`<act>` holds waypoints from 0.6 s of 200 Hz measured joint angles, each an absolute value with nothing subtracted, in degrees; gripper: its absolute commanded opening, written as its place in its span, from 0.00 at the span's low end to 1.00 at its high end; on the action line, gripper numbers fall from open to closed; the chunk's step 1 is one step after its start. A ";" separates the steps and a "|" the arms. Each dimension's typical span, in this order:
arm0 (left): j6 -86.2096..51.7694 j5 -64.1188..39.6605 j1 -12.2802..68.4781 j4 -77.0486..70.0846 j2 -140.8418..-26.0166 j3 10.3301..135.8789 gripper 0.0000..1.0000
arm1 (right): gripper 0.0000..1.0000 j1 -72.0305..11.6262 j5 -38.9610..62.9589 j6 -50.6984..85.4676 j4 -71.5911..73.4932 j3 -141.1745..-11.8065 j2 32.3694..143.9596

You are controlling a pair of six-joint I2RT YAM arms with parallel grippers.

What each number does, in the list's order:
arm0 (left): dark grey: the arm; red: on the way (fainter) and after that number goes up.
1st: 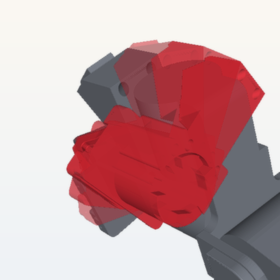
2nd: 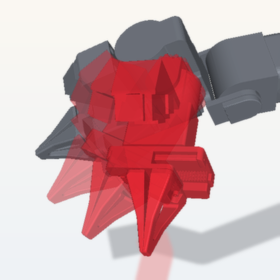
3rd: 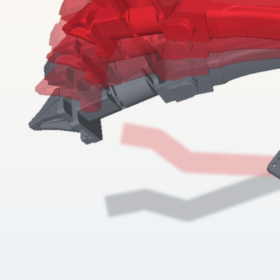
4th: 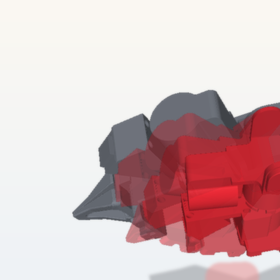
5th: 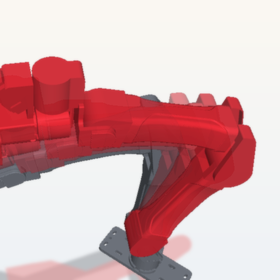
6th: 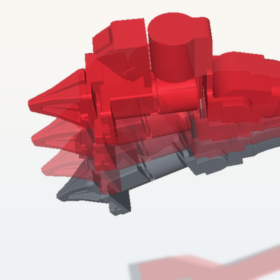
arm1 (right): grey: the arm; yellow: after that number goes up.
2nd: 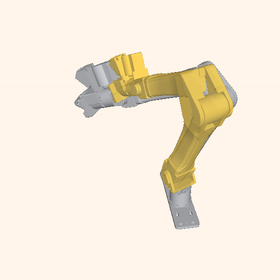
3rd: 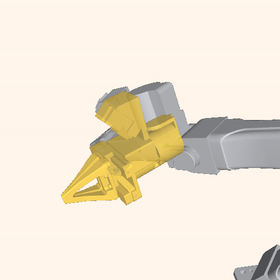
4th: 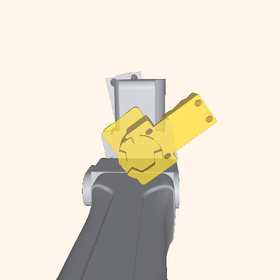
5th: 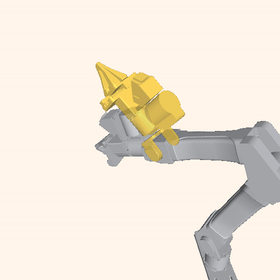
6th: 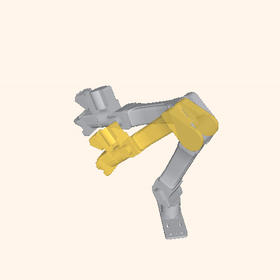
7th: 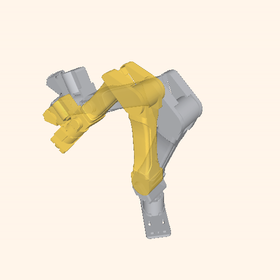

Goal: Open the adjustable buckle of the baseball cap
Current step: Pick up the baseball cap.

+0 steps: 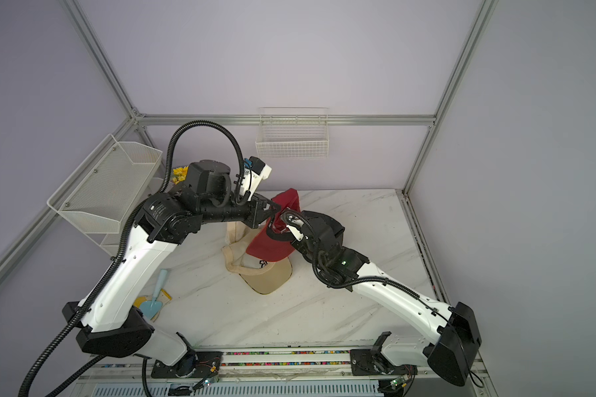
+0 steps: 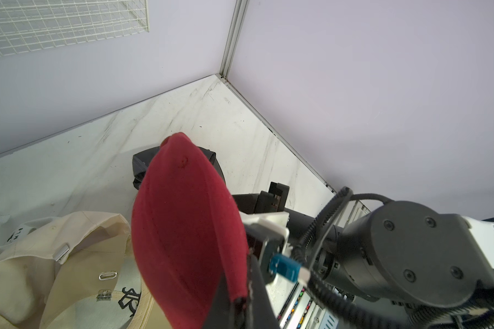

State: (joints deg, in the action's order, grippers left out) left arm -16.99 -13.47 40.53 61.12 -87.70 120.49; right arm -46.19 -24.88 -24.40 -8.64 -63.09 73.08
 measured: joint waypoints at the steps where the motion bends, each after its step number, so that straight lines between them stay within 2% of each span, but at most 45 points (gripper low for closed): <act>1: -16.99 -13.45 40.53 61.12 -87.61 120.49 0.00 | 0.18 -46.19 -24.91 -24.56 -8.54 -63.07 73.06; 11: -16.97 -13.32 40.53 61.04 -87.07 120.38 0.00 | 0.15 -46.19 -25.08 -24.51 -7.97 -63.02 72.69; 37: -16.95 -12.58 40.51 60.71 -84.79 118.54 0.00 | 0.00 -46.19 -25.23 -24.16 -4.93 -60.80 68.77; 73: -16.99 -12.34 40.51 59.64 -80.09 111.02 0.01 | 0.00 -46.02 -24.32 -22.15 1.13 -57.47 60.31; 79: -17.02 -12.53 40.53 59.33 -79.48 109.73 0.15 | 0.00 -46.00 -23.99 -21.74 2.13 -57.17 59.29; 82: -17.04 -12.75 40.53 59.22 -79.15 108.95 0.29 | 0.00 -45.95 -23.75 -21.47 2.55 -57.08 58.81; 87: -16.99 -12.95 40.53 59.13 -78.78 107.92 0.59 | 0.00 -45.91 -23.42 -21.15 3.14 -56.97 58.17; 92: -17.15 -13.13 40.53 59.05 -78.50 106.87 0.75 | 0.00 -45.87 -23.07 -20.69 3.81 -56.93 57.65; 107: -17.23 -12.99 40.53 59.02 -78.19 104.49 0.99 | 0.00 -45.84 -21.89 -19.40 5.45 -56.93 56.90; 120: -17.23 -11.66 40.60 59.05 -78.19 103.00 1.00 | 0.00 -45.84 -20.71 -18.39 6.39 -56.93 56.84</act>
